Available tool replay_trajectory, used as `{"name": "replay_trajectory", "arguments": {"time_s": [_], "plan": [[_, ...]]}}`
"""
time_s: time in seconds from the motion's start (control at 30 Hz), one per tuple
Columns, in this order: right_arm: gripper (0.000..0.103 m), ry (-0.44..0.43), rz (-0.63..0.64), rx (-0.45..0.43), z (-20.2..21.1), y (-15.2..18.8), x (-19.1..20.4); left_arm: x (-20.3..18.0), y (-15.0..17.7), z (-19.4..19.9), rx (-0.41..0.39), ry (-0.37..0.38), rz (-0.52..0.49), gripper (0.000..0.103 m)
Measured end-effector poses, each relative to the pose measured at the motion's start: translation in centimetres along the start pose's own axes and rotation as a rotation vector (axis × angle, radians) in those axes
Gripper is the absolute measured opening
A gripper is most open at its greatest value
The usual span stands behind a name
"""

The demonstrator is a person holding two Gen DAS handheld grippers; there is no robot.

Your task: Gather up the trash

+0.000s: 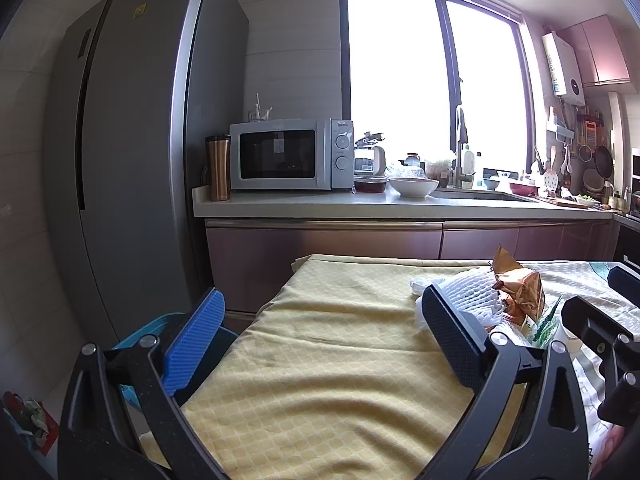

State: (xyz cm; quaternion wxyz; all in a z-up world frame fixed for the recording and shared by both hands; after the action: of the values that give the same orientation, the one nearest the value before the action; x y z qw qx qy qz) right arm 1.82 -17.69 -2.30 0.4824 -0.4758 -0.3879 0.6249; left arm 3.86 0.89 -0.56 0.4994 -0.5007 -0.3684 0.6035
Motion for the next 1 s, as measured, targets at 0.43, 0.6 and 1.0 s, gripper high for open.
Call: {"name": "replay_trajectory", "arguments": {"time_s": [0.43, 0.6, 1.0], "plan": [[0.096, -0.007, -0.005, 0.004, -0.2, 0.4, 0.0, 0.0, 0.3, -0.1, 0.009, 0.004, 0.003, 0.097], [0.096, -0.009, -0.007, 0.004, -0.2, 0.5, 0.0, -0.1, 0.4, -0.3, 0.016, 0.008, 0.001, 0.097], [0.096, 0.042, -0.042, 0.056, -0.2, 2.0, -3.8, -3.0, 2.6, -1.5, 0.163, 0.165, -0.034, 0.097]]}}
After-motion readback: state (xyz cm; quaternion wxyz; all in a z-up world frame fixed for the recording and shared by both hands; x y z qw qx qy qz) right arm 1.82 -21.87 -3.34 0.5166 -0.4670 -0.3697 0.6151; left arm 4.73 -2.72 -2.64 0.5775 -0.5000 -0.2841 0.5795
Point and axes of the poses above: each gripper's, at about its wrist camera, not at the fingertips, and z roughly against the way its jaws point, x to its left, y to its underside, the point moved 7 cm from there along -z, roughly the way its jaws point, and after that the axes turned 15 degrees about z, right-handed, at the moved point
